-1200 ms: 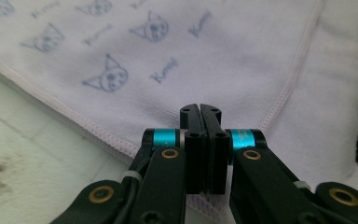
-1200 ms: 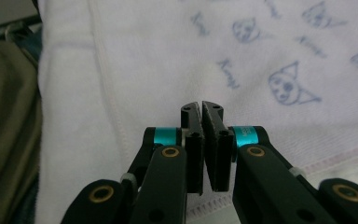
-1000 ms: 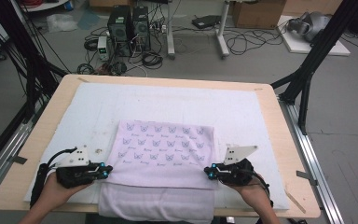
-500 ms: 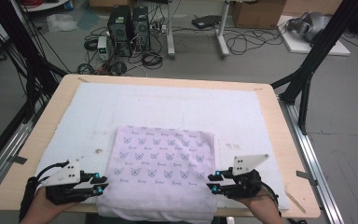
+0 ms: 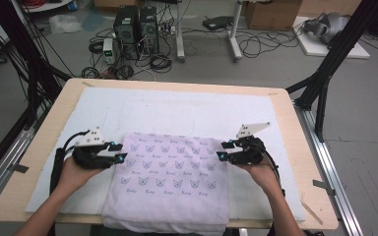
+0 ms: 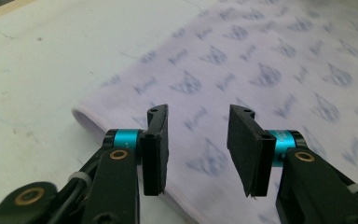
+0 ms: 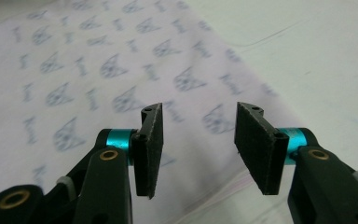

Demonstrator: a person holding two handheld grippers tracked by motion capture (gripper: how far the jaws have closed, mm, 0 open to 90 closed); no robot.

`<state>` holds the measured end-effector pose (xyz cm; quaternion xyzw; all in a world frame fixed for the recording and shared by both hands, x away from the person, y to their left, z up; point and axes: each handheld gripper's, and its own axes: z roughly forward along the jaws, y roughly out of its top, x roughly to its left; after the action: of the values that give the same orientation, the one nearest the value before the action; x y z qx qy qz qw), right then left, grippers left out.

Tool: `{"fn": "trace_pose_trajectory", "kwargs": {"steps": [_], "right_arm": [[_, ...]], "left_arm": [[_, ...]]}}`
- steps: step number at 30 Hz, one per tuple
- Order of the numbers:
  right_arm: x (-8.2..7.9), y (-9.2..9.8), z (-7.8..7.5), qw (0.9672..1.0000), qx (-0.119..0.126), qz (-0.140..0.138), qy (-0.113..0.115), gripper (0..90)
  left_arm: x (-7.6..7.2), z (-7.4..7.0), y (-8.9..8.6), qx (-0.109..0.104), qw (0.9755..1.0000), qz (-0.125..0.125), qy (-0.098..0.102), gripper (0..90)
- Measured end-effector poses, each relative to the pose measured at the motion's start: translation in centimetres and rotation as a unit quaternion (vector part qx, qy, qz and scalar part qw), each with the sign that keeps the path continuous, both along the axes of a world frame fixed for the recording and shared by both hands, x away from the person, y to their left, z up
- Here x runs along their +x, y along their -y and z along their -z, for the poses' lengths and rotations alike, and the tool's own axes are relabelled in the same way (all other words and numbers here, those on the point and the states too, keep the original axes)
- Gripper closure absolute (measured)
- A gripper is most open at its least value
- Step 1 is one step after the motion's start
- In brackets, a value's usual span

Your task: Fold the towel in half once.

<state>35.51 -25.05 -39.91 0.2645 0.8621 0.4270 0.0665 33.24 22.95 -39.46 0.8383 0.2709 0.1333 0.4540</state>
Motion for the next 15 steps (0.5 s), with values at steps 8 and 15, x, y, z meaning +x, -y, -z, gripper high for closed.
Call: {"fn": "trace_pose_trajectory", "kwargs": {"steps": [8, 15], "right_arm": [[4.3, -0.2, -0.9, 0.9996, -0.008, 0.026, 0.002, 47.0], [5.8, 0.4, 1.4, 0.9983, -0.023, 0.049, -0.024, 43.8]], "left_arm": [[5.3, -0.9, 0.7, 0.004, 0.9994, -0.03, -0.016, 60.0], [7.6, 1.8, 0.2, 0.02, 0.9962, -0.057, -0.062, 51.2]]}}
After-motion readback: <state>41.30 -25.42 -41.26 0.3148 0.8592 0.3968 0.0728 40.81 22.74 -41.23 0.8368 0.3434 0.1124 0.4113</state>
